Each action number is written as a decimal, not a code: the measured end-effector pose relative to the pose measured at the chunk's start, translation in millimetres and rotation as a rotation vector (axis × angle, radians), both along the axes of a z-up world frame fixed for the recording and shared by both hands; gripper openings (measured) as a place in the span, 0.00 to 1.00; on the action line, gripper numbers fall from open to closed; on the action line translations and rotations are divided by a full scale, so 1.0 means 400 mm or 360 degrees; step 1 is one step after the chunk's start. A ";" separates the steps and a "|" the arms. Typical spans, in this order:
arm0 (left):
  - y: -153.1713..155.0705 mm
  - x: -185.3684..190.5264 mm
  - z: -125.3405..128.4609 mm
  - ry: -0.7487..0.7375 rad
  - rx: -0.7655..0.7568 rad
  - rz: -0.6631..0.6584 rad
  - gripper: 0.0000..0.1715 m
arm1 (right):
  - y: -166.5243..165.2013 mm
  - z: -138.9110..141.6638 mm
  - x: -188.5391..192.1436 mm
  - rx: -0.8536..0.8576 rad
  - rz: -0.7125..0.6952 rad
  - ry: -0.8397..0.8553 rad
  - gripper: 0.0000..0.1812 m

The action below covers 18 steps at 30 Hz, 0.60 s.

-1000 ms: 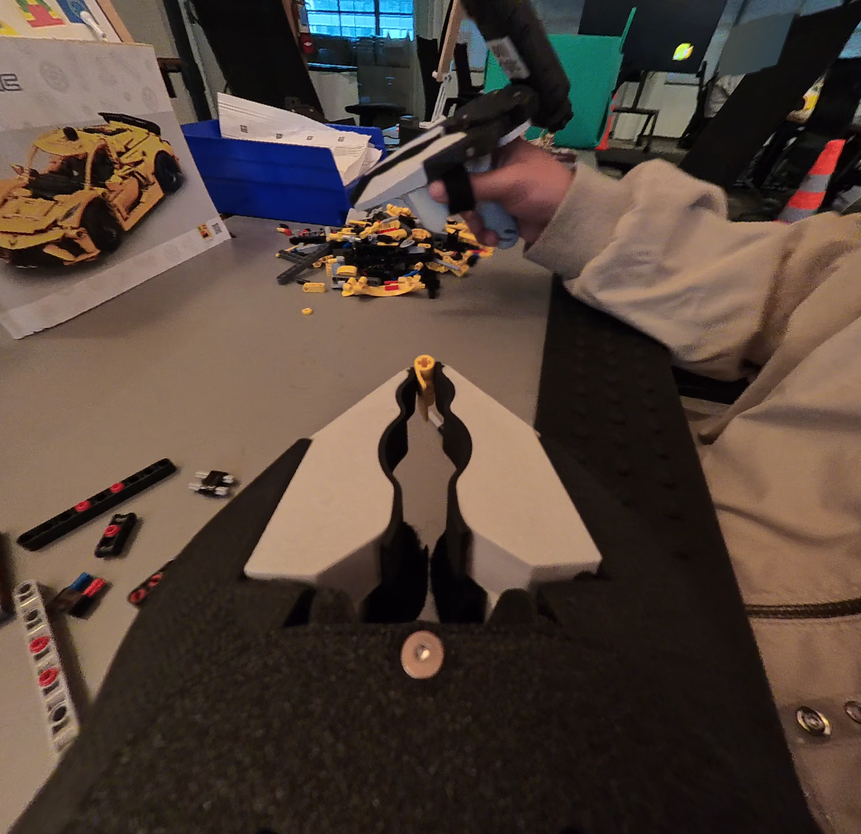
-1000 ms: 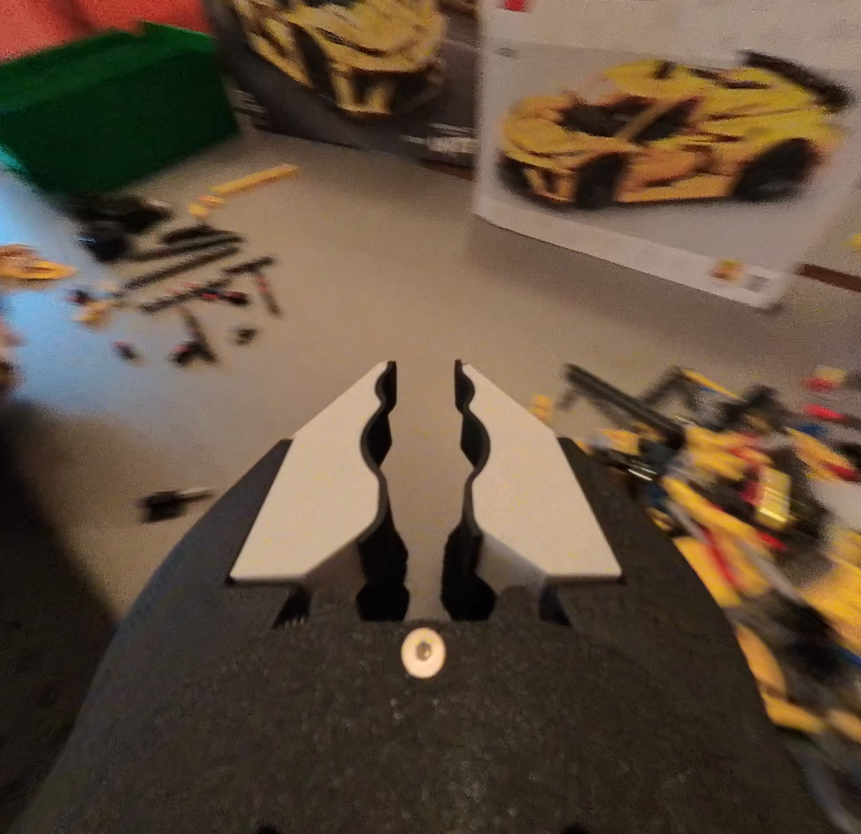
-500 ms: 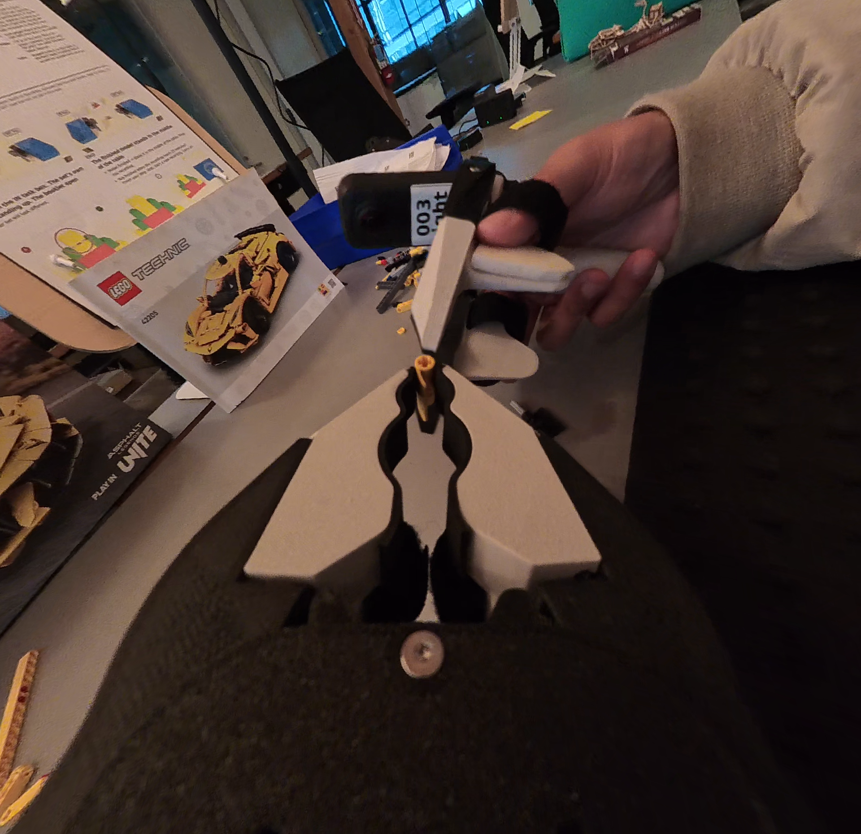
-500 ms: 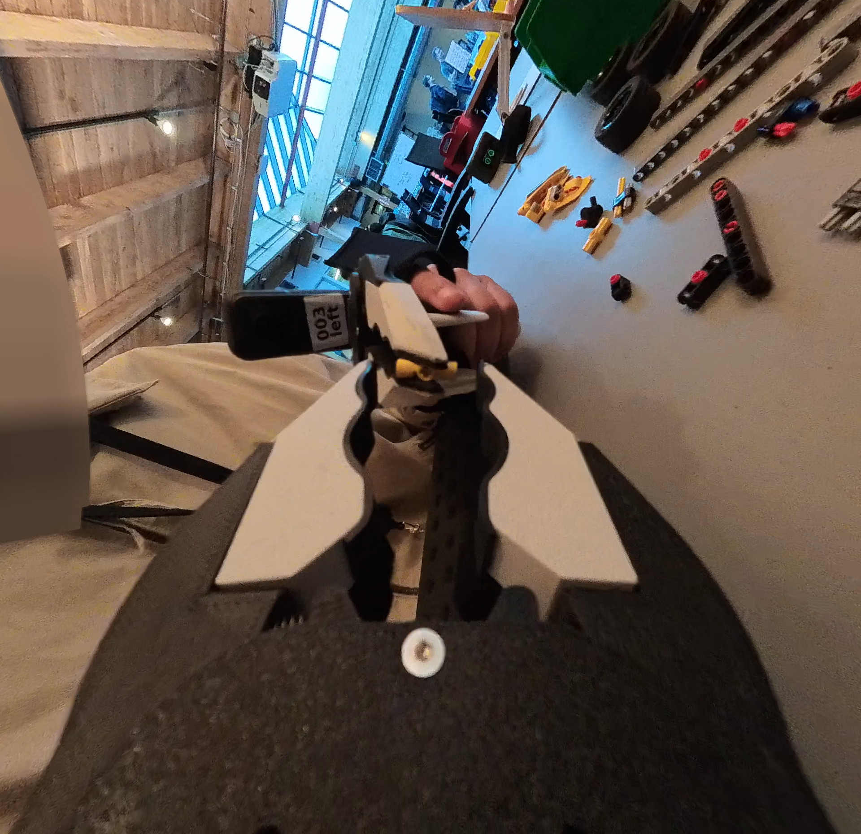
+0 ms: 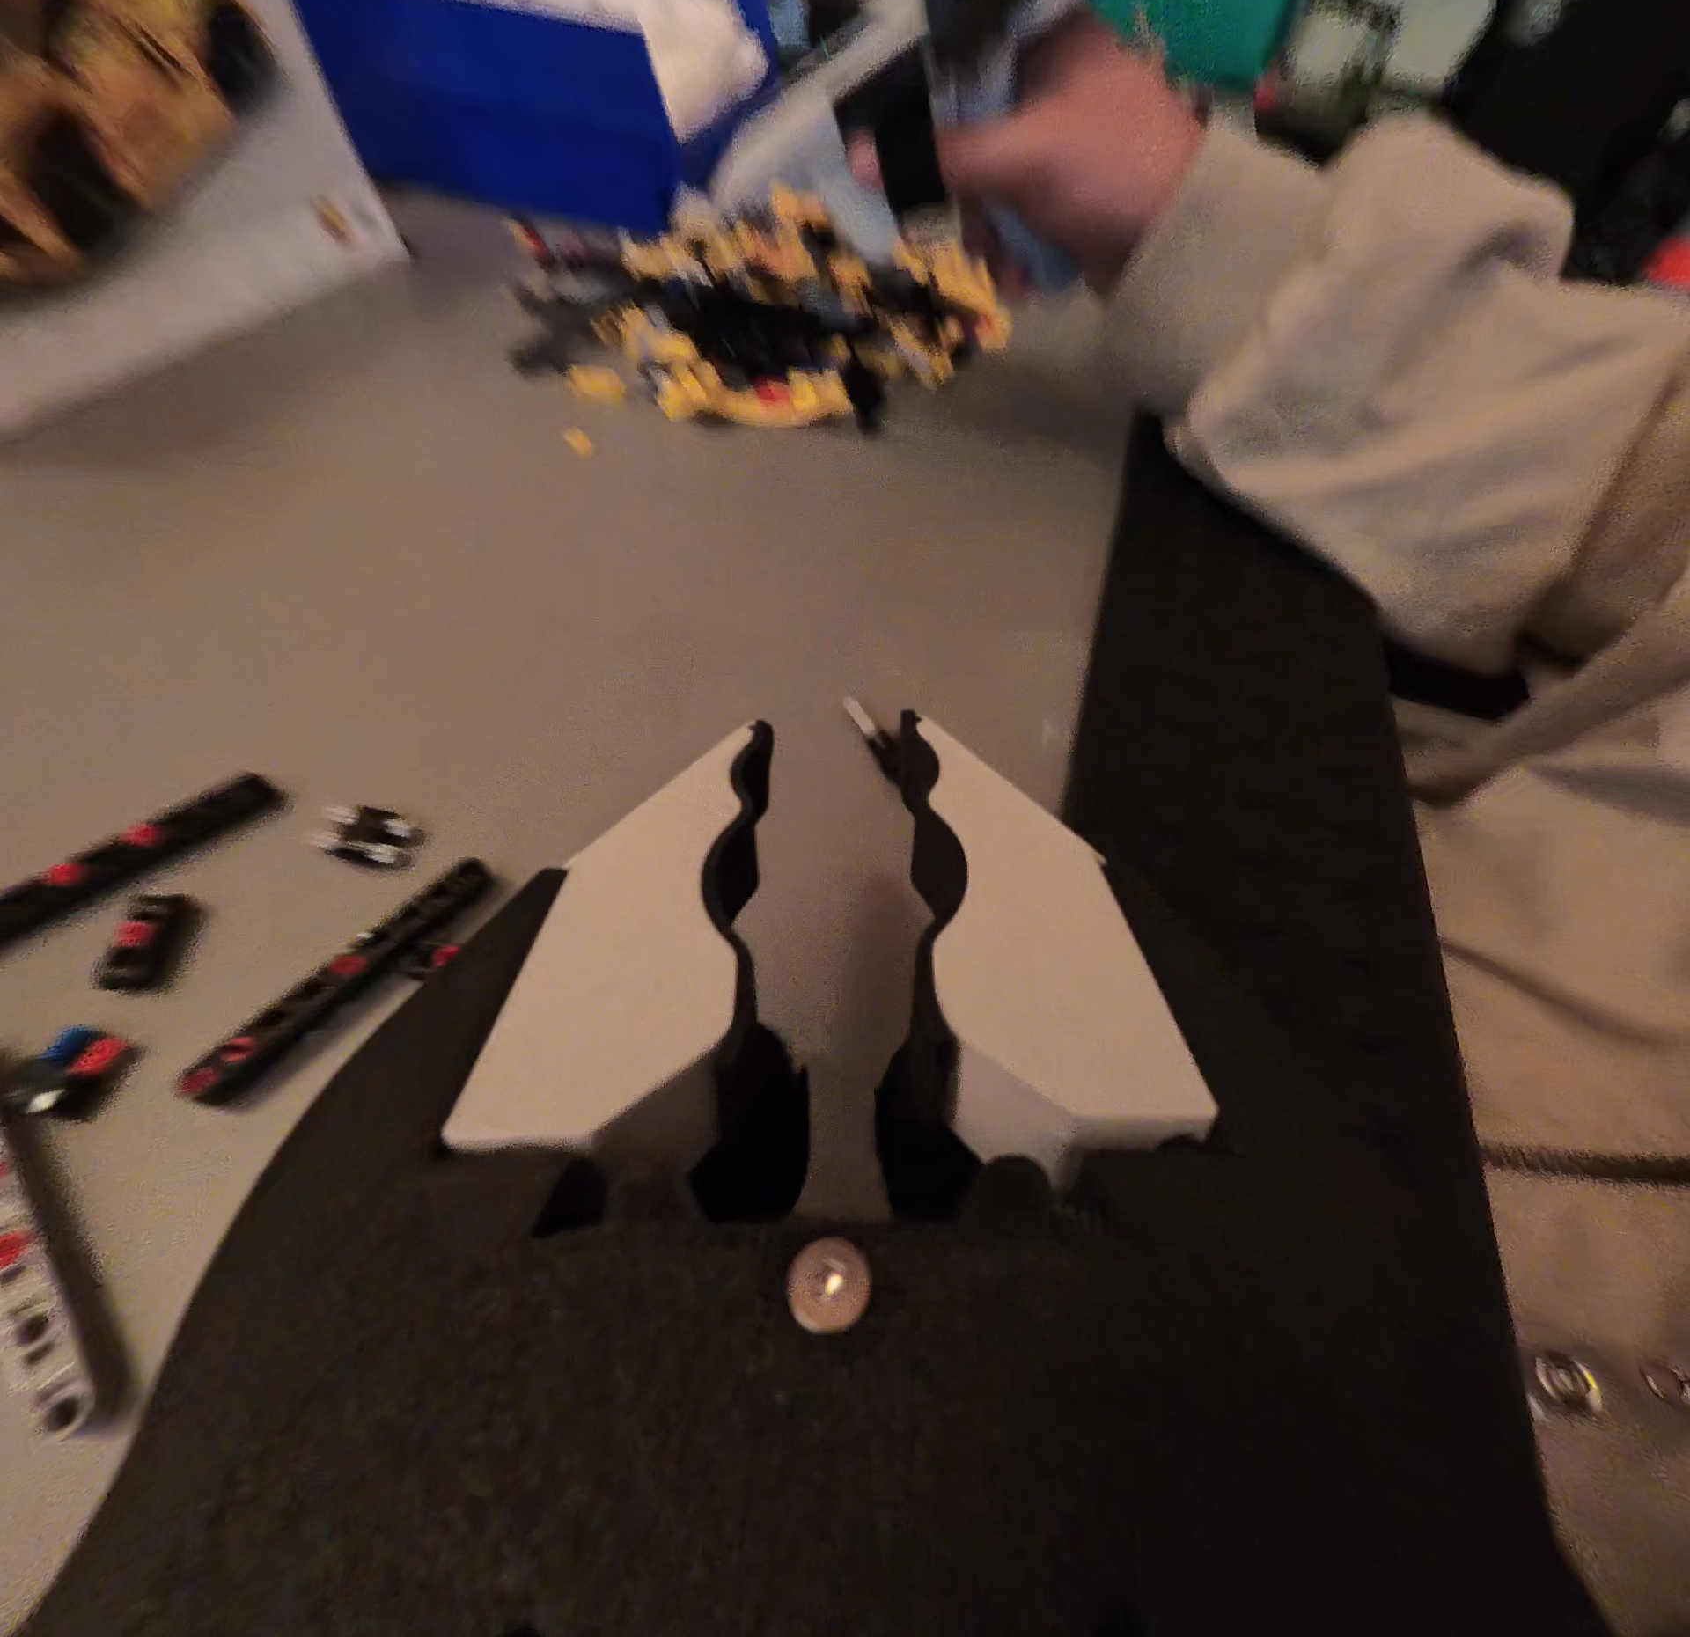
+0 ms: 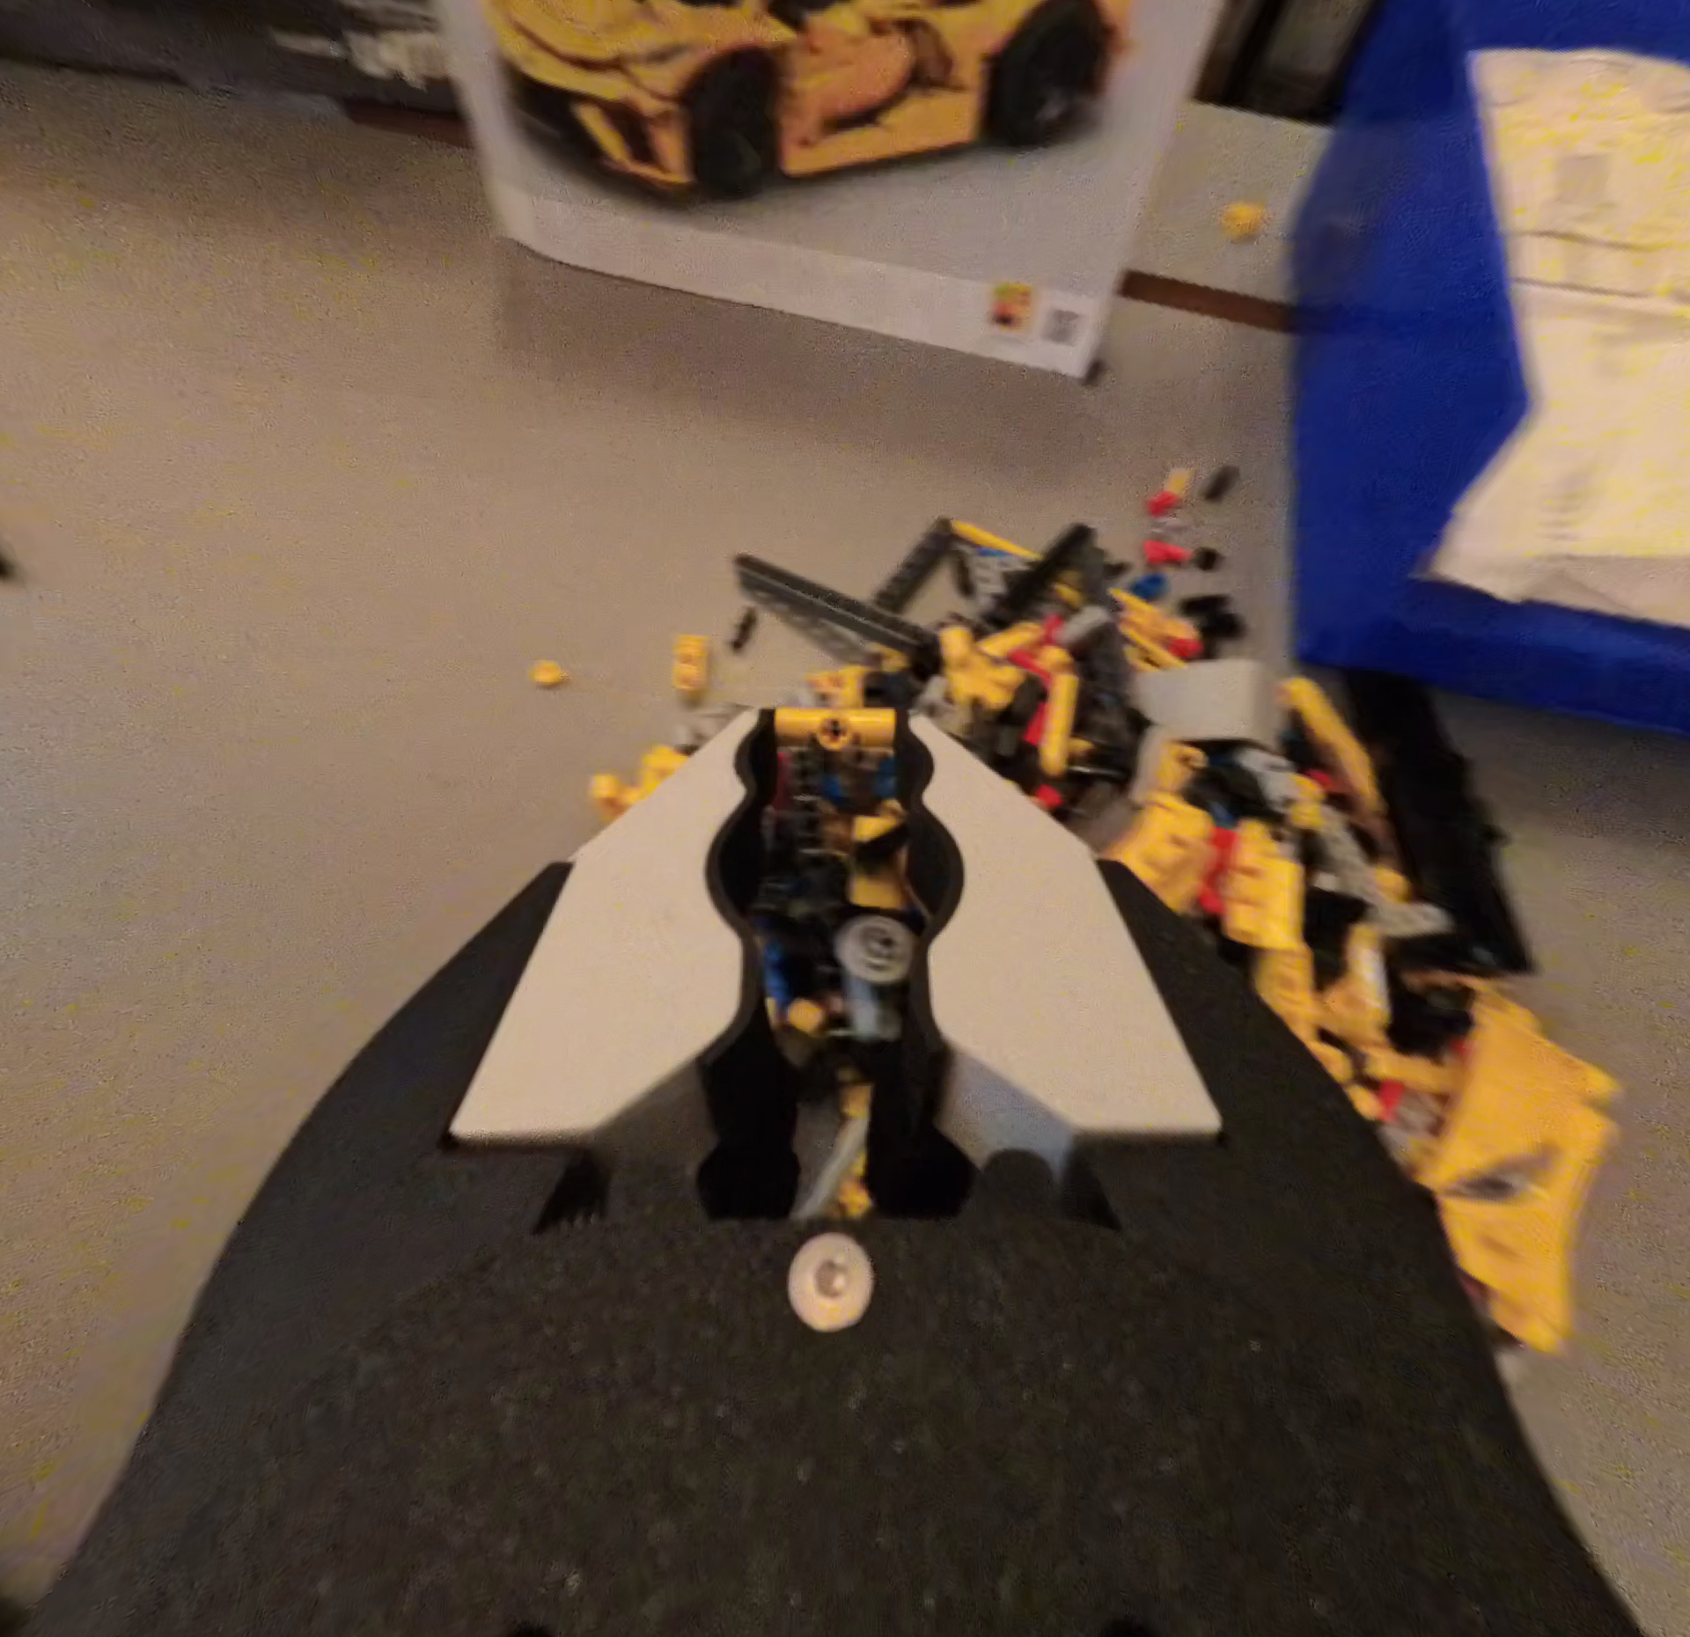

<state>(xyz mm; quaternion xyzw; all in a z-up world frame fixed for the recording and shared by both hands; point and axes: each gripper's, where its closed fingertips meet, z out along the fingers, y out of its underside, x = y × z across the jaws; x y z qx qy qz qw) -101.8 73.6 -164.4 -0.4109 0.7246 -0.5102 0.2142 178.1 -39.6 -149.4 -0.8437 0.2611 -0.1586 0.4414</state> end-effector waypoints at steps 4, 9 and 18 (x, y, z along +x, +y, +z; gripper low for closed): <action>-0.036 0.012 -0.066 0.0184 0.0227 -0.0020 0.13 | -0.093 -0.040 0.083 -0.0082 -0.0159 0.0000 0.15; -0.085 0.043 -0.104 0.0281 0.0391 -0.0014 0.14 | -0.084 -0.043 0.080 -0.0056 -0.0150 -0.0040 0.24; -0.111 0.052 -0.130 0.0287 0.0530 -0.0086 0.09 | 0.105 0.041 -0.167 0.0383 0.0336 0.0037 0.20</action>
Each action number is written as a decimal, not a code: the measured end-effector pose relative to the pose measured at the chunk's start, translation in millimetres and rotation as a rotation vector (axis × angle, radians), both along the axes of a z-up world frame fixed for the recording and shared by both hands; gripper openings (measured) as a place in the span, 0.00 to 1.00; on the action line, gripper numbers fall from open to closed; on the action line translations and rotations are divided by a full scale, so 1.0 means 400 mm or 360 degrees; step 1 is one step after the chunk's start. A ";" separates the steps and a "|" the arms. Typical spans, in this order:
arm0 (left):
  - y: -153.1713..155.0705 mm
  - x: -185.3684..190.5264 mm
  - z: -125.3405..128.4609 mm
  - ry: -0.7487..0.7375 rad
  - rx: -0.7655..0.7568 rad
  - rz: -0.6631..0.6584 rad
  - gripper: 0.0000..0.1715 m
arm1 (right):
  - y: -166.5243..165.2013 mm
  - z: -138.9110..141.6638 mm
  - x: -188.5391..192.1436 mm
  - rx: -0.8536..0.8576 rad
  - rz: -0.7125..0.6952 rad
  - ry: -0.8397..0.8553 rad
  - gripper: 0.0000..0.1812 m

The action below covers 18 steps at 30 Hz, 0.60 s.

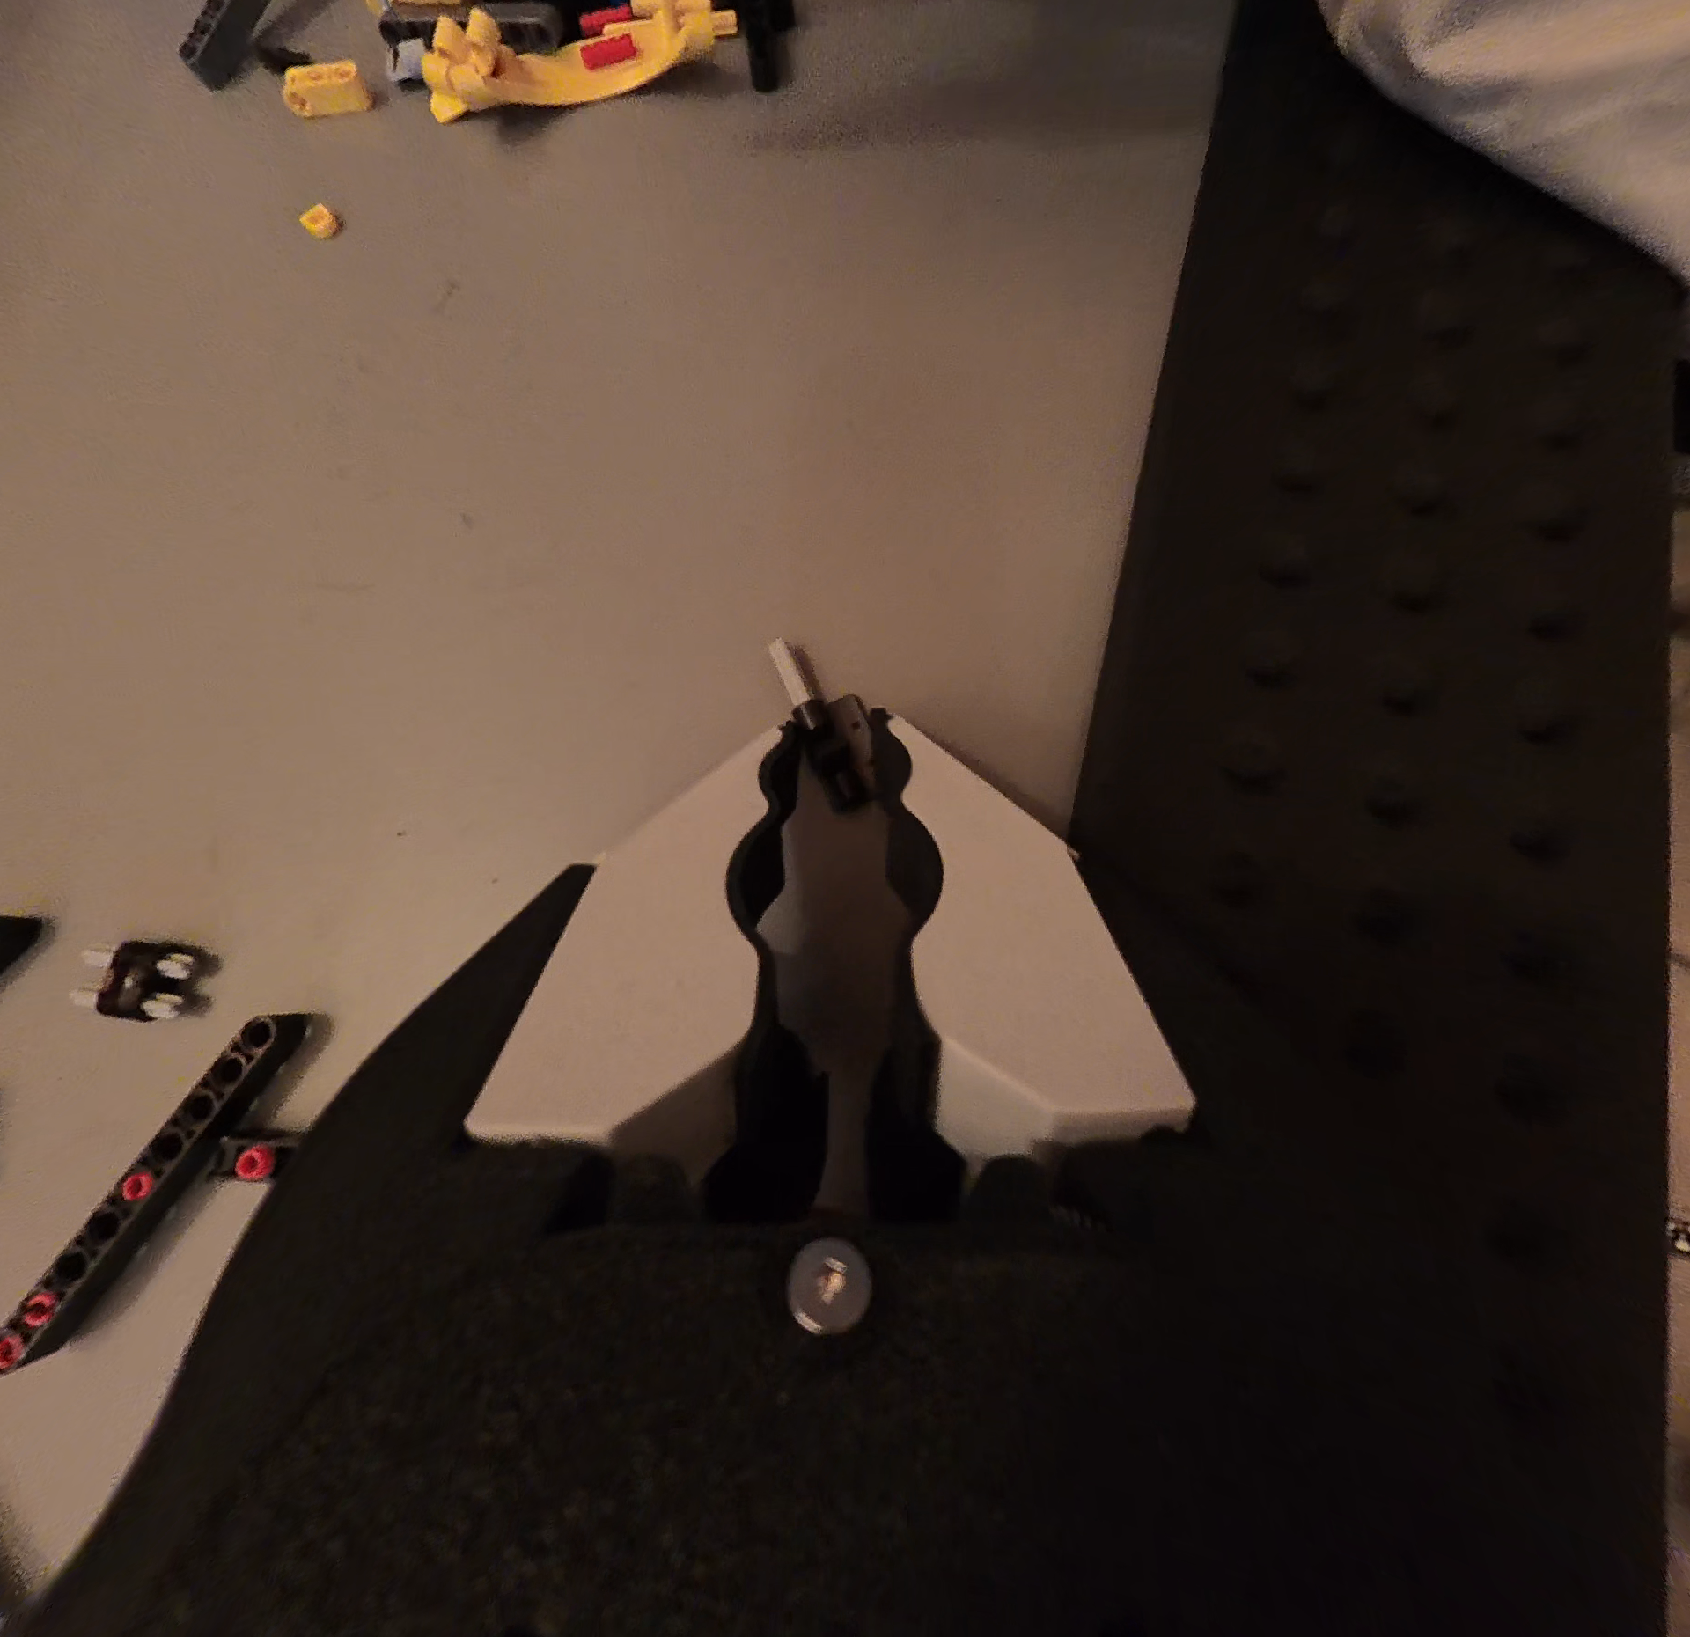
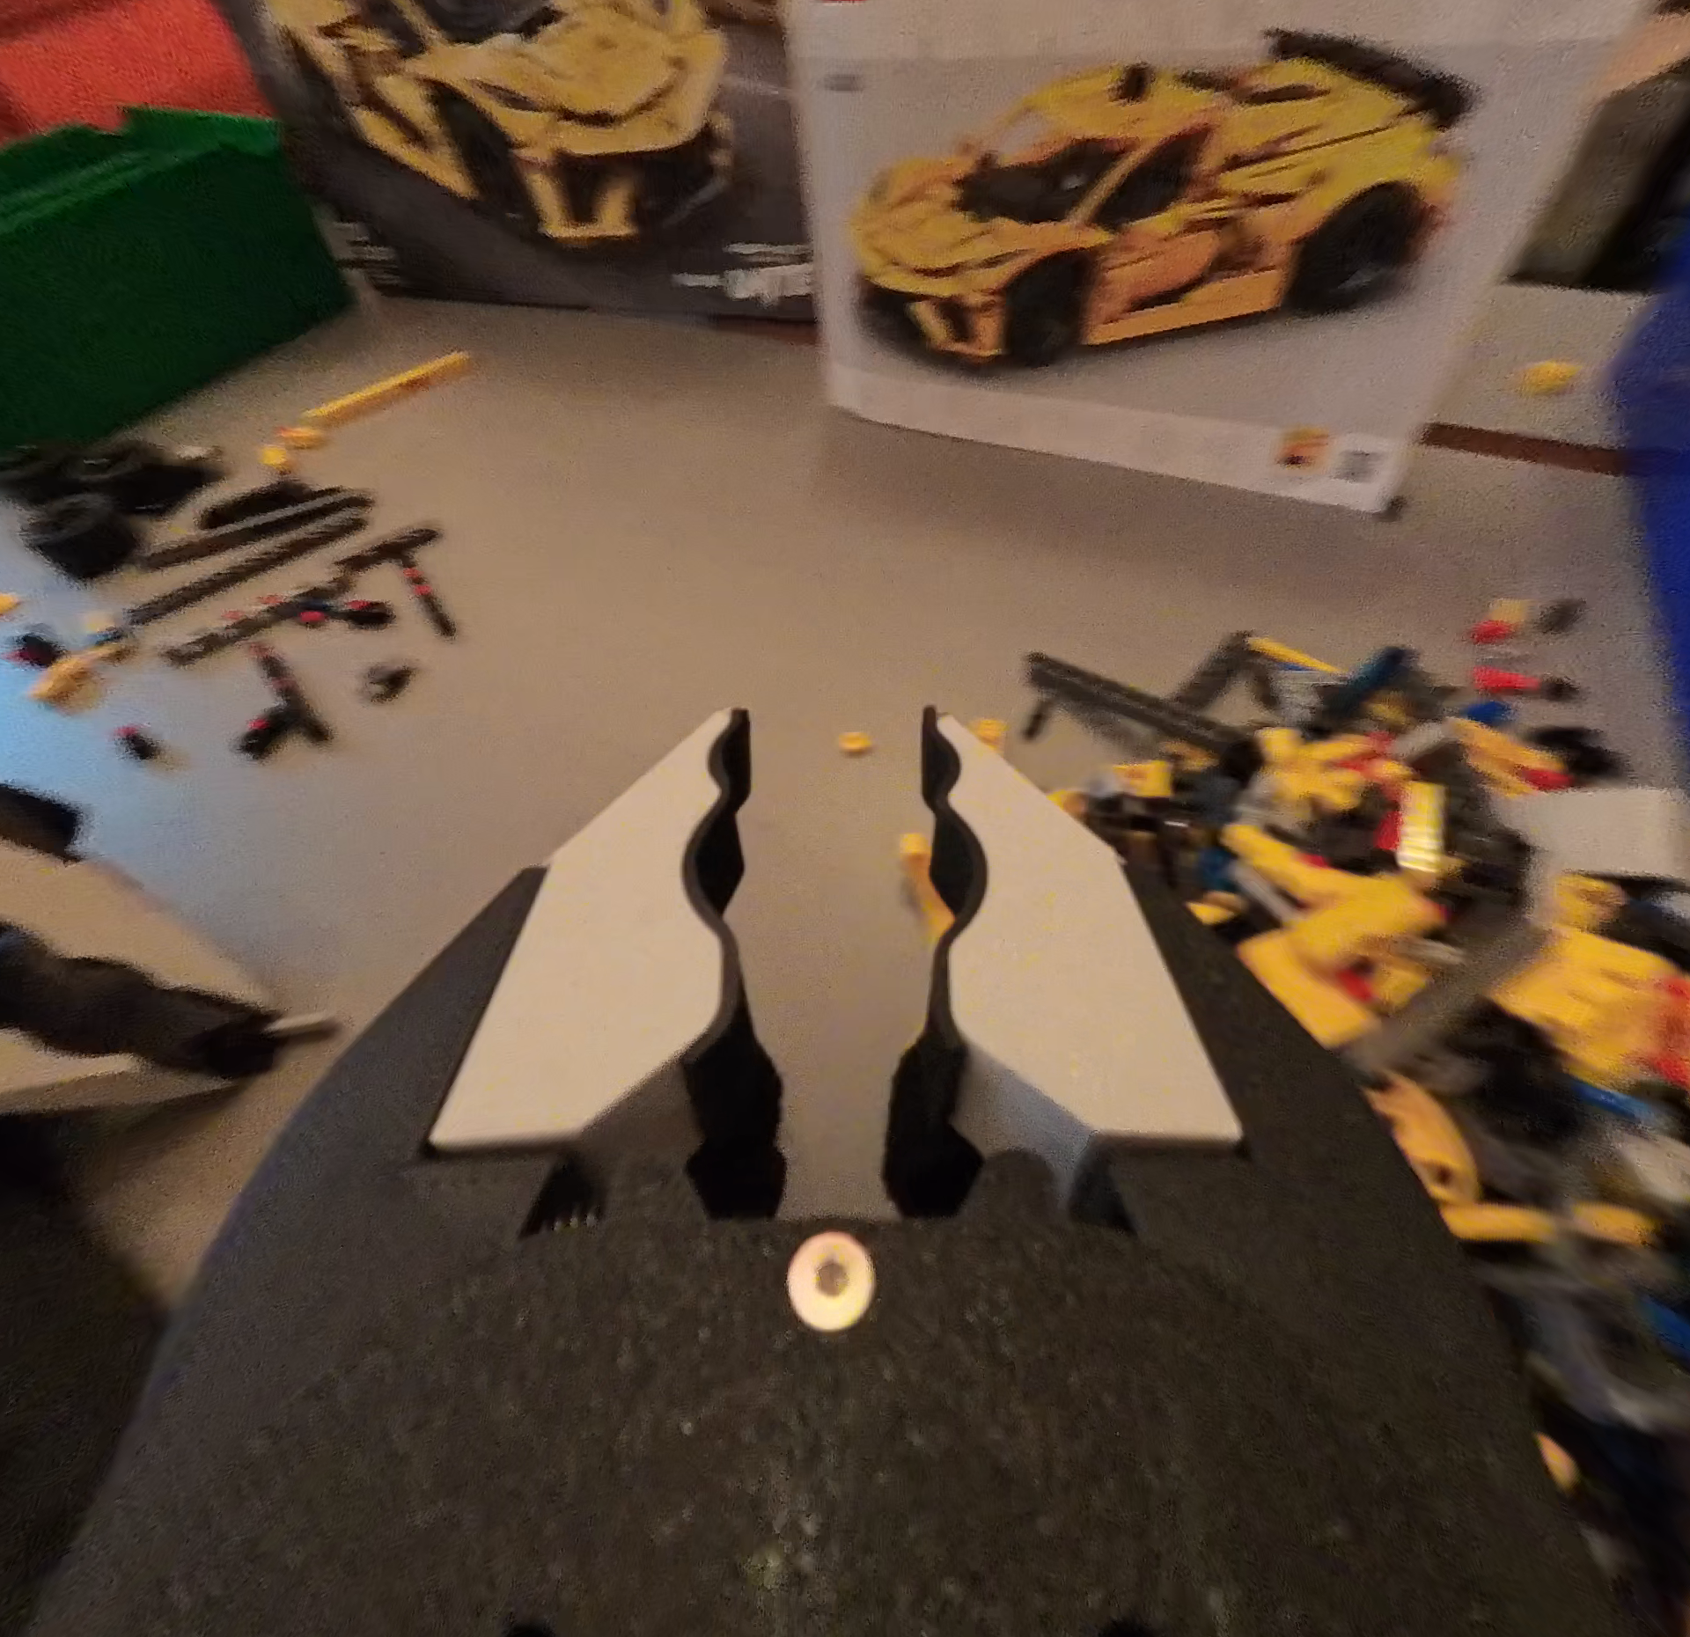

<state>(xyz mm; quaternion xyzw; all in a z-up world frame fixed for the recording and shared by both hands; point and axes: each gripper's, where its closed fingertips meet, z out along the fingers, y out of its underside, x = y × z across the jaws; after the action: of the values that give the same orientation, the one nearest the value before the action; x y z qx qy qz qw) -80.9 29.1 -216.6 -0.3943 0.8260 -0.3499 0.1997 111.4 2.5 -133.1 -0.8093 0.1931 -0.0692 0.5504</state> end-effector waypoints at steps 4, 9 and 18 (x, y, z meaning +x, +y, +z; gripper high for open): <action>0.040 0.017 0.033 -0.0241 0.0196 0.0048 0.04 | 0.102 -0.062 -0.285 -0.0100 0.0808 0.0702 0.24; 0.057 0.021 0.105 -0.0476 0.0098 0.0085 0.04 | 0.130 -0.086 -0.419 -0.0099 0.1147 0.1179 0.22; 0.060 0.016 0.115 -0.0490 0.0033 0.0095 0.04 | 0.145 -0.092 -0.456 -0.0067 0.1249 0.1238 0.06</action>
<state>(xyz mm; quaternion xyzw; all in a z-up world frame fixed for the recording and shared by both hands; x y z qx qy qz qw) -74.6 53.2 -170.4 -0.3583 0.7771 -0.3915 0.3383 -71.1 60.4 -170.0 -0.7973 0.0647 0.4413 0.4068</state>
